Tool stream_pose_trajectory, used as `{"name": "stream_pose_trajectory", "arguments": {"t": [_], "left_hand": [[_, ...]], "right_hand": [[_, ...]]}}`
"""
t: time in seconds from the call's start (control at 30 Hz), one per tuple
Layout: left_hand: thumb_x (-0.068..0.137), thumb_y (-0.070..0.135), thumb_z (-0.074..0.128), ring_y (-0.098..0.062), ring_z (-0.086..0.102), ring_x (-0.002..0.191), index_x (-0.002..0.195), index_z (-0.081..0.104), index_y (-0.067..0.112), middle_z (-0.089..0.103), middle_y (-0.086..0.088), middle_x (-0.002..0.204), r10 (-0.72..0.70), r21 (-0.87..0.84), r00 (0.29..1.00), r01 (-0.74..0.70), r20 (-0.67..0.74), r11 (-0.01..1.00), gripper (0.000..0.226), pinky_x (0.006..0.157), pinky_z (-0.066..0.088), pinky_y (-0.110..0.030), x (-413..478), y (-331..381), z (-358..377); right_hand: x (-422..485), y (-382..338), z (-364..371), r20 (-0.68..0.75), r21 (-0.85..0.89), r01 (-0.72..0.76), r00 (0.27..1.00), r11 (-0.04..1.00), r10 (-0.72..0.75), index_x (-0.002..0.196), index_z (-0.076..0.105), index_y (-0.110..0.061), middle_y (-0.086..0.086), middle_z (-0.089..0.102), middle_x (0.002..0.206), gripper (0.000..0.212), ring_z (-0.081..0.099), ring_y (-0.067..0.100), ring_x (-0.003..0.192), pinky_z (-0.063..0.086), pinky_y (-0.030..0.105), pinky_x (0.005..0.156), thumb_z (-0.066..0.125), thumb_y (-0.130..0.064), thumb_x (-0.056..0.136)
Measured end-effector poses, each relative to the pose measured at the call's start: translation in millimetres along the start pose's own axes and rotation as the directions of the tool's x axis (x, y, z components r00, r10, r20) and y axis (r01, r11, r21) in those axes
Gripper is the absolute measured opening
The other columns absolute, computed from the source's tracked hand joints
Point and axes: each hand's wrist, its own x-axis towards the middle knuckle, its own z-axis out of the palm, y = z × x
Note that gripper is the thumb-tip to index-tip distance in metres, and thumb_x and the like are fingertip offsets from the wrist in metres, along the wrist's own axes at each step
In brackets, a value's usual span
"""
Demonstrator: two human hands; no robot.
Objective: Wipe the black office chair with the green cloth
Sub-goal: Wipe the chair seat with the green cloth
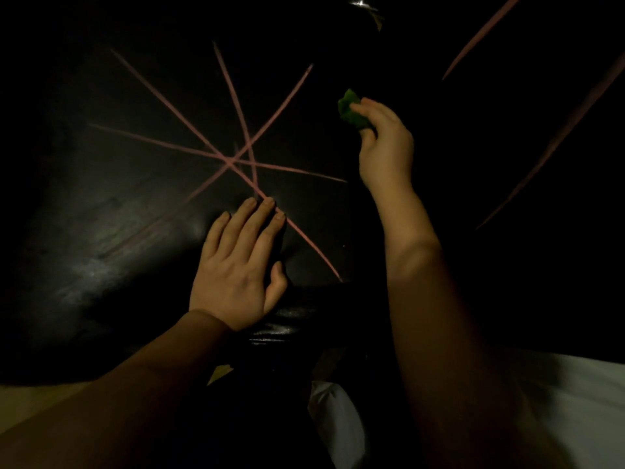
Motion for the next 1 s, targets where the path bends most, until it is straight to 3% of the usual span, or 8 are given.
{"name": "stream_pose_trajectory", "arguments": {"t": [0.07,0.13,0.23,0.47,0.6,0.73,0.9,1.0], "left_hand": [[0.087,0.031,0.044,-0.03,0.035,0.142,0.14,0.05,0.005,0.042,-0.014,0.15,0.011,0.0,1.0,-0.011,0.002,1.0,0.059,0.117,0.022,-0.045,-0.1,-1.5,-0.4],[0.087,0.03,0.044,-0.03,0.035,0.141,0.14,0.051,0.005,0.042,-0.014,0.15,0.023,0.002,1.0,-0.023,0.004,1.0,0.058,0.116,0.022,-0.045,-0.2,-3.3,-1.2],[0.087,0.03,0.043,-0.03,0.036,0.141,0.139,0.051,0.005,0.043,-0.014,0.15,0.037,0.008,0.999,-0.037,0.017,0.999,0.058,0.116,0.022,-0.045,-0.7,-6.2,-3.5],[0.088,0.03,0.041,-0.032,0.039,0.14,0.138,0.052,0.003,0.044,-0.016,0.148,0.06,0.003,0.997,-0.06,0.043,0.998,0.057,0.115,0.026,-0.048,-1.7,-12.1,-9.2],[0.089,0.03,0.042,-0.031,0.039,0.139,0.137,0.053,0.003,0.044,-0.015,0.148,0.066,-0.012,0.997,-0.065,0.031,0.998,0.057,0.115,0.027,-0.048,-2.4,-13.1,-9.5],[0.089,0.029,0.043,-0.031,0.039,0.14,0.138,0.053,0.004,0.044,-0.015,0.149,0.063,-0.025,0.998,-0.062,0.024,0.998,0.056,0.115,0.027,-0.048,-2.8,-14.4,-8.6],[0.087,0.029,0.044,-0.03,0.037,0.141,0.138,0.053,0.005,0.044,-0.014,0.149,0.053,-0.033,0.998,-0.052,0.022,0.998,0.057,0.116,0.026,-0.046,-2.7,-12.8,-6.8],[0.087,0.029,0.044,-0.03,0.037,0.141,0.139,0.052,0.005,0.043,-0.014,0.15,0.042,-0.03,0.999,-0.041,0.025,0.999,0.058,0.117,0.025,-0.046,-2.9,-11.0,-6.2]], "right_hand": [[-20.4,-0.2,-7.0,0.024,-0.016,0.017,1.0,1.0,-0.017,0.127,0.062,-0.01,0.006,0.051,0.141,0.043,0.043,0.017,0.133,0.02,-0.006,0.099,0.045,0.01,0.093],[-44.5,0.8,-13.8,0.056,-0.011,0.033,0.998,0.999,-0.033,0.126,0.063,-0.009,0.006,0.052,0.14,0.044,0.043,0.018,0.134,0.026,0.014,0.112,0.045,0.012,0.091],[-80.6,3.4,-22.6,0.09,0.006,0.035,0.995,0.999,-0.036,0.124,0.064,-0.007,0.007,0.054,0.138,0.046,0.042,0.021,0.135,0.029,0.028,0.115,0.044,0.015,0.089],[-198.7,4.0,-35.4,0.147,0.07,0.034,0.988,0.997,-0.044,0.118,0.065,-0.004,0.01,0.054,0.134,0.042,0.039,0.023,0.136,0.029,0.03,0.114,0.037,0.013,0.091],[-237.0,0.6,-40.8,0.135,0.019,0.091,0.986,0.996,-0.092,0.122,0.063,-0.013,-0.001,0.05,0.139,0.037,0.033,0.013,0.139,0.021,0.02,0.116,0.034,-0.008,0.1],[-233.7,-0.4,-42.0,0.156,0.009,0.084,0.984,0.996,-0.084,0.121,0.064,-0.013,-0.003,0.05,0.139,0.039,0.03,0.011,0.14,0.02,0.017,0.116,0.041,0.004,0.095],[-191.6,0.9,-31.2,0.184,0.006,0.07,0.98,0.998,-0.07,0.118,0.066,-0.006,0.01,0.053,0.138,0.047,0.032,0.026,0.141,0.028,0.032,0.116,0.041,0.02,0.088],[-149.3,-6.0,-20.0,0.102,-0.003,0.053,0.993,0.999,-0.052,0.117,0.068,-0.003,0.013,0.056,0.135,0.042,0.036,0.029,0.139,0.027,0.024,0.113,0.041,0.016,0.091]]}}
